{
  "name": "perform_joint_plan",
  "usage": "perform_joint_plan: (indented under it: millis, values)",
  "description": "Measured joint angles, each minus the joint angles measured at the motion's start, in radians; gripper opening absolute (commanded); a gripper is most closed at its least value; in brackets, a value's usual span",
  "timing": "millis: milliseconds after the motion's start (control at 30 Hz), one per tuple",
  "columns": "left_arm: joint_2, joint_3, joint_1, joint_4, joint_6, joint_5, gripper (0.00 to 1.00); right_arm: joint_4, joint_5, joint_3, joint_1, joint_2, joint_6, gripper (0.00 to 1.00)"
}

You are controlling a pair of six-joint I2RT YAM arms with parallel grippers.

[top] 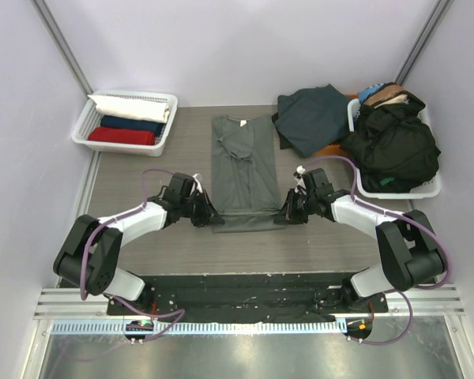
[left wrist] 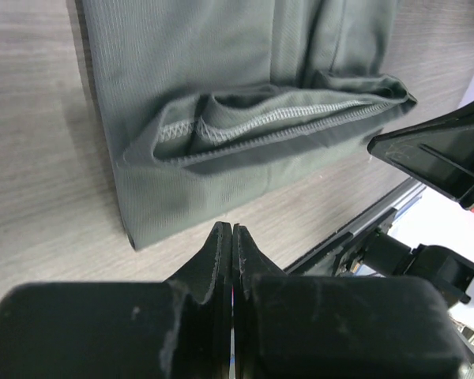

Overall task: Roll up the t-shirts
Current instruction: Roll the T-shirt to the center of the board.

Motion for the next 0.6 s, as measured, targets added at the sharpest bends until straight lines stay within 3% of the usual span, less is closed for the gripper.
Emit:
perform_joint_plan:
  millis: [600]
  values:
    - [0.193, 0.086, 0.000, 0.048, 0.001, -0.102, 0.00, 0.011, 0.121, 0.106, 0.000, 0.168, 0.000, 0.01]
